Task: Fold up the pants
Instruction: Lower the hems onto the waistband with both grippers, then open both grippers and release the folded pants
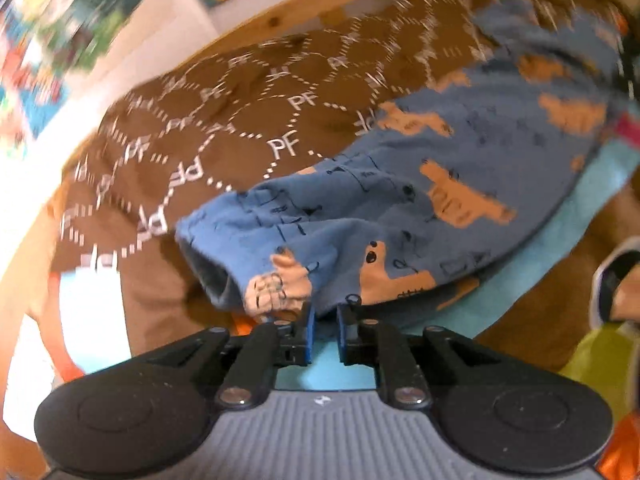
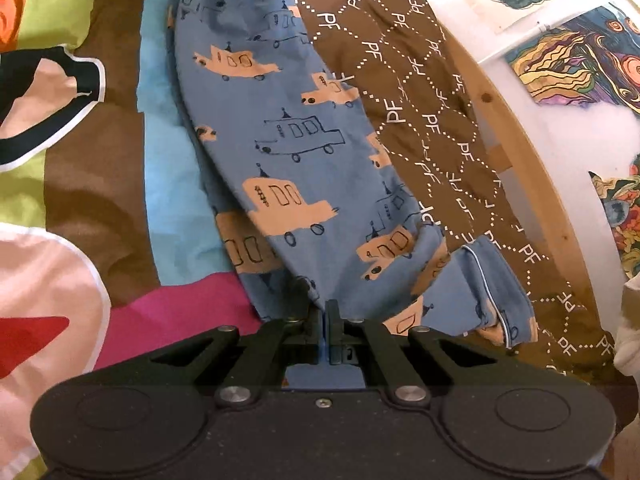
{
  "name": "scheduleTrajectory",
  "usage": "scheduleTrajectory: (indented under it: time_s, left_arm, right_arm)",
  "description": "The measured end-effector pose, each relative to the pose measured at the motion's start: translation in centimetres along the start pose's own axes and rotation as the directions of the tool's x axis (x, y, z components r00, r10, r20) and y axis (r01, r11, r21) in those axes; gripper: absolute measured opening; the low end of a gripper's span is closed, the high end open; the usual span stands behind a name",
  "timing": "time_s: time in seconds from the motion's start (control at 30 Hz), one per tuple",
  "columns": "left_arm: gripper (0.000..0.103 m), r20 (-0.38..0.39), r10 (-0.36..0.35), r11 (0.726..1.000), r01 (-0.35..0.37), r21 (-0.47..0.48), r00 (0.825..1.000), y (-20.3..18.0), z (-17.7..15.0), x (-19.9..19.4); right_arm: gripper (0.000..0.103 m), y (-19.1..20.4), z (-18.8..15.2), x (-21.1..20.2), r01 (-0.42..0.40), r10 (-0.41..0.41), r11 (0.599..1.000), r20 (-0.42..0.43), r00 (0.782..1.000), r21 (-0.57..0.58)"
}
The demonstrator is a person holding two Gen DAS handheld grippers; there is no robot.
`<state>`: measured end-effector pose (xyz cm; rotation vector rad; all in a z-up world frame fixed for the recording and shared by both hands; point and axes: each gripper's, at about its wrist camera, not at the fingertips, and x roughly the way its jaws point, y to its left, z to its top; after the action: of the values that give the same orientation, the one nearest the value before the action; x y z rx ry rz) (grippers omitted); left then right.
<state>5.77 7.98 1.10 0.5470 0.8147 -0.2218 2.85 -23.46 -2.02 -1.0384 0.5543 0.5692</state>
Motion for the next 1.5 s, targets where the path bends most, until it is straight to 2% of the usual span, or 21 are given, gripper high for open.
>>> scheduleTrajectory:
  time_s: [0.07,0.1,0.2,0.3,0.43,0.47,0.5,0.6,0.67,0.77,0.87,0.93,1.03,1.13,1.17,1.2,1.23,1.27,1.33,1.4,1.5]
  left_arm:
    - [0.037,0.003,-0.01,0.996,0.01,-0.089,1.0,0.9,-0.2,-0.7]
    - [0.041,0.007,-0.008,0.991,0.009,-0.131,1.0,1.4,-0.3,-0.8]
    - [0.041,0.017,-0.008,0.967,0.012,-0.254,1.0,3.4,-0.3,-1.2]
    - [0.041,-0.003,0.015,0.952,-0.015,-0.306,1.0,4.6,0.2,-0.7]
    - [0.041,-0.018,-0.003,0.927,-0.004,-0.376,1.0,5.8,0.8,0.5]
    - [0.038,-0.036,-0.008,0.925,-0.007,-0.38,0.999,5.9,1.0,1.0]
    - [0.022,-0.049,-0.01,0.924,-0.01,-0.383,0.999,6.0,1.1,1.4]
    - [0.02,-0.056,-0.015,0.915,-0.009,-0.403,0.998,6.2,1.3,1.6]
    - [0.019,-0.051,0.007,0.924,-0.026,-0.382,0.999,6.1,1.6,0.9]
    - [0.018,-0.039,0.077,0.947,-0.085,-0.311,0.996,5.9,2.2,-0.3]
    - [0.018,-0.05,0.108,0.957,-0.117,-0.265,0.993,5.9,2.6,-0.1]
    - [0.018,-0.084,0.116,0.965,-0.132,-0.227,0.99,5.5,2.6,0.8]
    - [0.02,-0.109,0.11,0.963,-0.133,-0.233,0.988,5.3,2.2,1.3]
    - [0.032,-0.114,0.108,0.962,-0.133,-0.24,0.988,5.1,1.7,1.0]
    - [0.048,-0.11,0.12,0.962,-0.143,-0.234,0.987,4.9,1.5,0.7]
    - [0.059,-0.098,0.133,0.963,-0.152,-0.225,0.986,4.6,1.5,0.4]
    - [0.062,-0.077,0.141,0.964,-0.154,-0.218,0.987,4.3,1.4,-0.1]
    - [0.065,-0.058,0.142,0.966,-0.151,-0.211,0.988,4.0,1.4,-0.5]
    - [0.068,-0.038,0.143,0.968,-0.148,-0.204,0.989,3.4,1.6,-1.1]
    - [0.078,-0.01,0.121,0.967,-0.12,-0.225,0.993,3.0,2.0,-1.6]
    - [0.091,0.07,0.034,0.964,-0.015,-0.265,0.997,2.3,3.4,-1.8]
  right_arm:
    - [0.0,-0.1,0.0,0.0,0.0,0.0,1.0,0.0,1.0,0.002]
    - [0.0,-0.1,0.0,0.1,-0.002,0.002,1.0,-0.001,1.0,0.006]
    - [0.001,0.0,-0.2,0.1,-0.007,0.007,1.0,-0.005,1.0,0.011]
    - [0.003,0.1,-0.3,0.2,-0.014,0.014,1.0,-0.009,1.0,0.006]
    - [0.004,0.1,-0.4,0.2,-0.015,0.015,1.0,-0.008,1.0,0.01]
    - [0.004,0.1,-0.3,0.2,-0.013,0.014,1.0,-0.007,1.0,0.012]
    - [0.005,0.0,-0.3,0.3,-0.013,0.013,1.0,-0.007,1.0,0.014]
    - [0.004,0.0,-0.4,0.2,-0.008,0.008,1.0,-0.005,1.0,0.022]
    - [0.003,0.0,-0.4,-0.1,-0.004,0.004,1.0,0.007,1.0,0.028]
    - [0.001,0.0,-0.2,-0.8,-0.007,0.006,0.999,0.019,1.0,0.034]
    - [0.001,0.3,-0.3,-0.7,-0.015,0.014,1.0,0.015,1.0,0.024]
    - [0.001,0.5,-0.4,-0.4,-0.027,0.027,0.999,0.007,1.0,0.03]
    - [0.001,0.5,-0.3,-0.5,-0.036,0.035,0.999,0.009,0.999,0.028]
    - [0.001,0.8,-0.5,-0.7,-0.036,0.036,0.999,0.006,0.999,0.021]
    - [0.004,0.8,-0.5,-0.6,-0.042,0.042,0.999,-0.002,0.999,0.025]
    - [0.012,0.8,-0.6,-0.5,-0.042,0.042,0.999,-0.003,0.999,0.034]
    - [0.03,0.7,-0.7,-0.6,-0.034,0.034,0.998,0.004,0.999,0.046]
    - [0.04,0.6,-0.8,-0.8,-0.019,0.019,0.998,0.01,1.0,0.057]
    - [0.088,0.2,-0.9,-1.2,0.022,-0.024,0.996,0.024,0.999,0.088]
    - [0.102,-0.4,-1.0,-1.9,0.038,-0.048,0.988,0.058,0.997,0.151]
    - [0.102,-1.3,-1.0,-2.5,0.053,-0.075,0.969,0.081,0.994,0.242]
